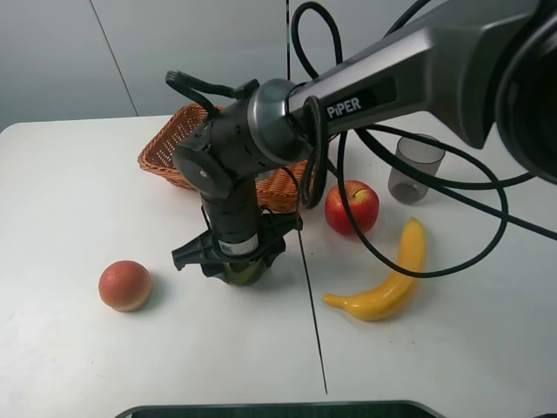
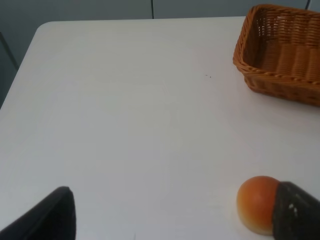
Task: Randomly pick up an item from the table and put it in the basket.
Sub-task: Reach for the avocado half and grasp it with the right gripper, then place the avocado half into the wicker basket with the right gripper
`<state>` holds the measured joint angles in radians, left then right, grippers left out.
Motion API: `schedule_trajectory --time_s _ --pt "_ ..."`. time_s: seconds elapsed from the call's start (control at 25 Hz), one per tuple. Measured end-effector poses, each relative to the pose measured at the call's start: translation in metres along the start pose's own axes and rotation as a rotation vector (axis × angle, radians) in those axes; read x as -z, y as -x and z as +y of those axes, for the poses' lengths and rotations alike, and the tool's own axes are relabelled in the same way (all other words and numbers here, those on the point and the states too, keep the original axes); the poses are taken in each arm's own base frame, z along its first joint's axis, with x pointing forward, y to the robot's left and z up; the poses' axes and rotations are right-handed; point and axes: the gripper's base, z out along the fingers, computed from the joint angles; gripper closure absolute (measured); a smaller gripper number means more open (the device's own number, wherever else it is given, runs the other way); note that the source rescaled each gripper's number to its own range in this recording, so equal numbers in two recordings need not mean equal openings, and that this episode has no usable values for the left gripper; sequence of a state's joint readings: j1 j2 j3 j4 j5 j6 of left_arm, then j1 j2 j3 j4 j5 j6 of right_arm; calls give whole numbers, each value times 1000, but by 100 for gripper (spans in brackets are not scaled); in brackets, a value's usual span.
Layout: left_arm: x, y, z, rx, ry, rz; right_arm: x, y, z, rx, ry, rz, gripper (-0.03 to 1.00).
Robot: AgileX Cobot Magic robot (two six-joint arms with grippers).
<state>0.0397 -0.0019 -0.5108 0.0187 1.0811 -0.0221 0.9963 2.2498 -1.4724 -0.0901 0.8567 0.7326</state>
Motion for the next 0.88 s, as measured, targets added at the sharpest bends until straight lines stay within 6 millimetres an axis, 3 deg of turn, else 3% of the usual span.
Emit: schedule_trajectory --time_s 0.48,0.88 --pt "0 0 0 0 0 0 4 -1 -1 -1 -6 6 93" --pt "0 0 0 -2 0 0 68 -2 -12 139 29 -12 93"
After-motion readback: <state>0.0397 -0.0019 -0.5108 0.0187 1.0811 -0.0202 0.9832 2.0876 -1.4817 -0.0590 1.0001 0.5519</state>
